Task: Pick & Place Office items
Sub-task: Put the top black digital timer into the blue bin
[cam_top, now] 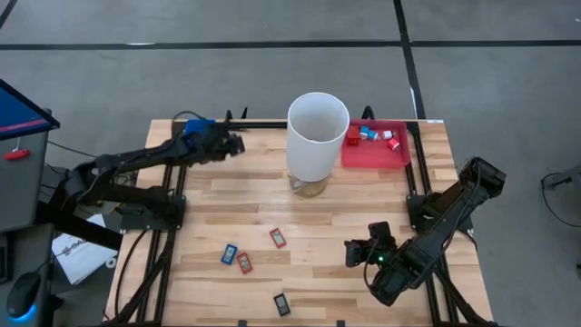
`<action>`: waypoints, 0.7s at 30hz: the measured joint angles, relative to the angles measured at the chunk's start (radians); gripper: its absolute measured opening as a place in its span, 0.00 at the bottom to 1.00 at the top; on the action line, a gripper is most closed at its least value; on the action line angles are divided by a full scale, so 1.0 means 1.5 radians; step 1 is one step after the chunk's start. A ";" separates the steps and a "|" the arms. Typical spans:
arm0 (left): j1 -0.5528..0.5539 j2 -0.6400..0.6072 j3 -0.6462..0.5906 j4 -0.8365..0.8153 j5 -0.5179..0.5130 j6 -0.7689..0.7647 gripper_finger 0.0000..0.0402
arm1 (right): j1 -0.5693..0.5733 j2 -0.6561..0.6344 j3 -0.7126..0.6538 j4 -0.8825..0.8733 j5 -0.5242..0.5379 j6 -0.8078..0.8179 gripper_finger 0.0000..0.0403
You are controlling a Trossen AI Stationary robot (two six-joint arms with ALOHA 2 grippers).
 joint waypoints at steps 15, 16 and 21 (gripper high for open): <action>0.156 -0.005 0.000 0.060 -0.050 -0.053 0.39 | -0.011 0.000 0.000 -0.005 0.001 0.000 0.32; 0.159 -0.004 0.000 0.071 -0.055 -0.074 0.39 | -0.013 0.000 0.000 -0.005 0.001 0.000 0.32; 0.161 -0.001 0.000 0.075 -0.098 -0.202 0.39 | -0.014 0.000 0.000 -0.005 0.002 0.000 0.32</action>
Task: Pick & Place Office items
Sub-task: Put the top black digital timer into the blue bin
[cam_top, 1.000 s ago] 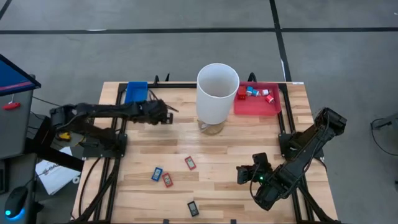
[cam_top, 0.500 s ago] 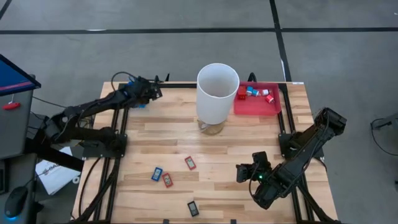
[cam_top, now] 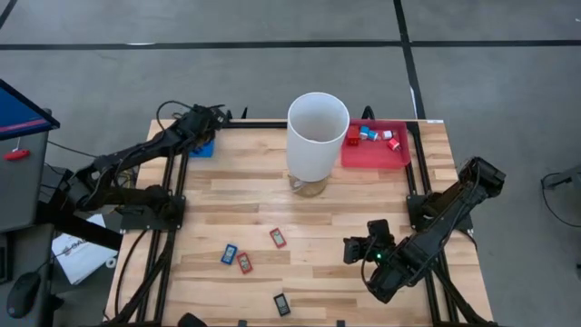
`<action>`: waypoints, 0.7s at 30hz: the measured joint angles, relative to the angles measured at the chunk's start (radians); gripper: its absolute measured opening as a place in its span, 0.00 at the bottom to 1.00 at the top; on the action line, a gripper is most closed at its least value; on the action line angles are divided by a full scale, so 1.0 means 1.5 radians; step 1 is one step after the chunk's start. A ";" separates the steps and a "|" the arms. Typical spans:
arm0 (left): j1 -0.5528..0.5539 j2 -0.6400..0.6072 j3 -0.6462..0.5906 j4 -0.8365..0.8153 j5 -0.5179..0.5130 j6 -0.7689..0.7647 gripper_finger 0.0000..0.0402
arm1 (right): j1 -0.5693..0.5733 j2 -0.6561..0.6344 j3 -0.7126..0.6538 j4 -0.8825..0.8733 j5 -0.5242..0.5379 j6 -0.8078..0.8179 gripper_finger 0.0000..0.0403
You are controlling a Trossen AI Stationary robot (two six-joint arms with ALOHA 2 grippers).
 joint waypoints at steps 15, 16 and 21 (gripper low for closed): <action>0.029 0.000 -0.028 -0.056 -0.025 -0.220 0.41 | 0.000 0.000 0.000 0.000 0.001 0.000 0.32; 0.029 0.000 -0.034 -0.054 -0.023 -0.234 0.41 | 0.000 0.000 0.000 0.000 0.001 0.000 0.32; 0.029 0.000 -0.066 -0.028 -0.031 -0.278 0.41 | 0.001 0.000 0.000 0.001 0.001 0.002 0.32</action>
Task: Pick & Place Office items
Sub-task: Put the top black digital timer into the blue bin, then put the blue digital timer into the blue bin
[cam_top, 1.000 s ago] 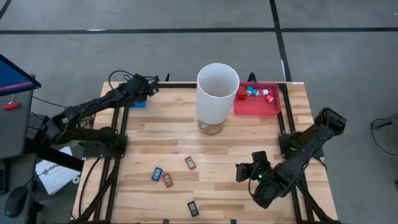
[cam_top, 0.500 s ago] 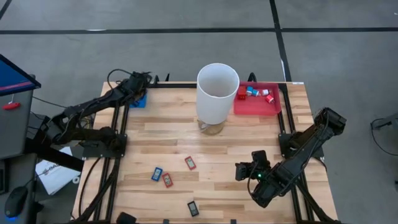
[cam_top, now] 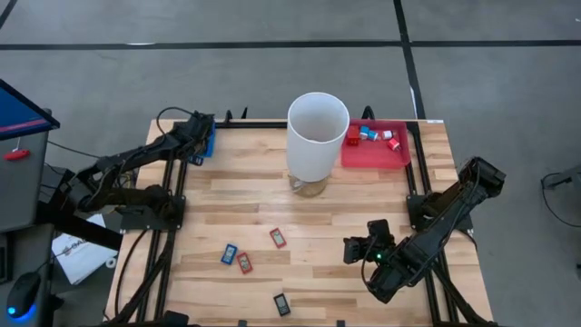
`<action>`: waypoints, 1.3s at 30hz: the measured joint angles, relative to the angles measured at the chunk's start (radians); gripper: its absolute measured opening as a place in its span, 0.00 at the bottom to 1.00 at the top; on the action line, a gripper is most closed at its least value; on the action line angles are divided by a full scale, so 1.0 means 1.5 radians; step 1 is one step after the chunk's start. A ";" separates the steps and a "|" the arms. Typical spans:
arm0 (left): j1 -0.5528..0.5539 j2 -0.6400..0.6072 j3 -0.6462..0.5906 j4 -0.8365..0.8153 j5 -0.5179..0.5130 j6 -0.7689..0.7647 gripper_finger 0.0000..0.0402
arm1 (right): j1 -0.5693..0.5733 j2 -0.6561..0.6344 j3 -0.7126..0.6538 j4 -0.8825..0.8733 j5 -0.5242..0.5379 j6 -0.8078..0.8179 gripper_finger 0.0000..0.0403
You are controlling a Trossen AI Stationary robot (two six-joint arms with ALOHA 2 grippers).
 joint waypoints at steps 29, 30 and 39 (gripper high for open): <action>-0.039 -0.093 -0.037 0.277 0.146 0.334 0.54 | 0.000 0.000 0.000 0.016 -0.002 0.003 0.32; -0.049 -0.107 -0.037 0.284 0.184 0.380 0.53 | 0.000 0.000 0.000 0.015 -0.002 0.002 0.32; -0.201 -0.247 -0.037 0.198 0.688 0.716 0.49 | 0.000 0.000 0.000 0.015 0.000 -0.012 0.32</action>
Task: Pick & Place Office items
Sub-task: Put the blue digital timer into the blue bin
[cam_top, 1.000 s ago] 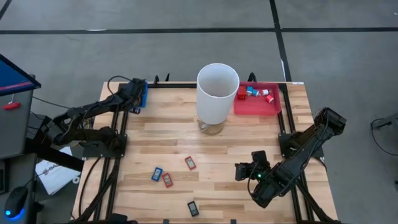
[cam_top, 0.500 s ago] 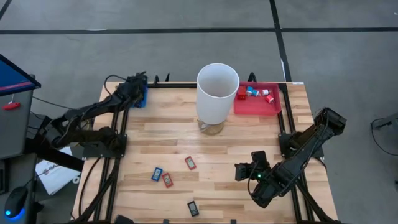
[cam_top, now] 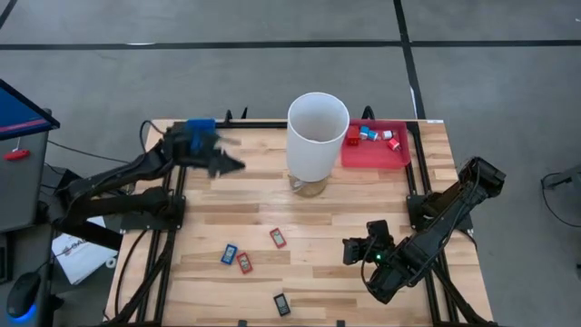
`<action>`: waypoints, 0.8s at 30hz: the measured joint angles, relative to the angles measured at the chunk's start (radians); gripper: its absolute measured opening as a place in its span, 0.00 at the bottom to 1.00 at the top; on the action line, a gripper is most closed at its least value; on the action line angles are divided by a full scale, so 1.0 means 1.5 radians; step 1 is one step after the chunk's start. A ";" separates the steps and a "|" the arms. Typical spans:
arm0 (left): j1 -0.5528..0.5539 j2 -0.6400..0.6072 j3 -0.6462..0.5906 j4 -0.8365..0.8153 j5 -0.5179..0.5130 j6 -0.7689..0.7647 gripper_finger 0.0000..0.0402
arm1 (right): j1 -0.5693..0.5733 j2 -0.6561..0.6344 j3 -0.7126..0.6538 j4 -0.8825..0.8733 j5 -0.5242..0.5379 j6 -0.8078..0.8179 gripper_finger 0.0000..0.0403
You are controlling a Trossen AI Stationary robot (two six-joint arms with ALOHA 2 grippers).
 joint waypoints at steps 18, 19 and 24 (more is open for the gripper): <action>-0.623 -0.035 0.000 -0.375 -0.166 0.147 0.52 | 0.006 0.000 0.000 0.064 0.000 -0.020 0.32; -0.654 -0.027 0.000 -0.372 -0.174 0.127 0.53 | 0.006 0.000 0.000 0.065 0.000 -0.020 0.32; -0.797 0.026 0.003 -0.361 -0.230 0.059 0.54 | 0.006 0.000 0.000 0.072 0.001 -0.022 0.32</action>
